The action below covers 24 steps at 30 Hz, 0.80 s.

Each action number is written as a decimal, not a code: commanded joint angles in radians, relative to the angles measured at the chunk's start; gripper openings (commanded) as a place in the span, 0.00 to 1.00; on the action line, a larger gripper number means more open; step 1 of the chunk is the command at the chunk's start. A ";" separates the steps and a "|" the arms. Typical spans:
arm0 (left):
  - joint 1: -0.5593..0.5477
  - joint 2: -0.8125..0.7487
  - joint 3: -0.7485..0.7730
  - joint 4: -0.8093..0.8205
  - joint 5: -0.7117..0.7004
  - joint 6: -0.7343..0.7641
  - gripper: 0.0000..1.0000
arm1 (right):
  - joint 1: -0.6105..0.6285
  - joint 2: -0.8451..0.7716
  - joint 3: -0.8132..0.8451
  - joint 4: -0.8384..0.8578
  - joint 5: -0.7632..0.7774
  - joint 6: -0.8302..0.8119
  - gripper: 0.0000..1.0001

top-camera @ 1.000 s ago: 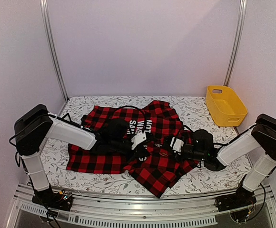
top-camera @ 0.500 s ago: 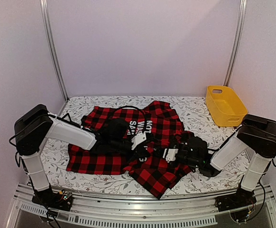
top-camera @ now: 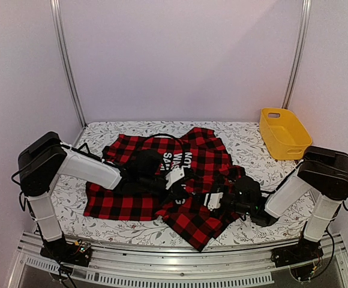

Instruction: Pin the brooch onto the clothing

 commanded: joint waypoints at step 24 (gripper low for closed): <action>-0.008 -0.007 0.006 0.063 -0.041 -0.013 0.00 | 0.031 -0.094 0.011 -0.089 -0.256 0.163 0.00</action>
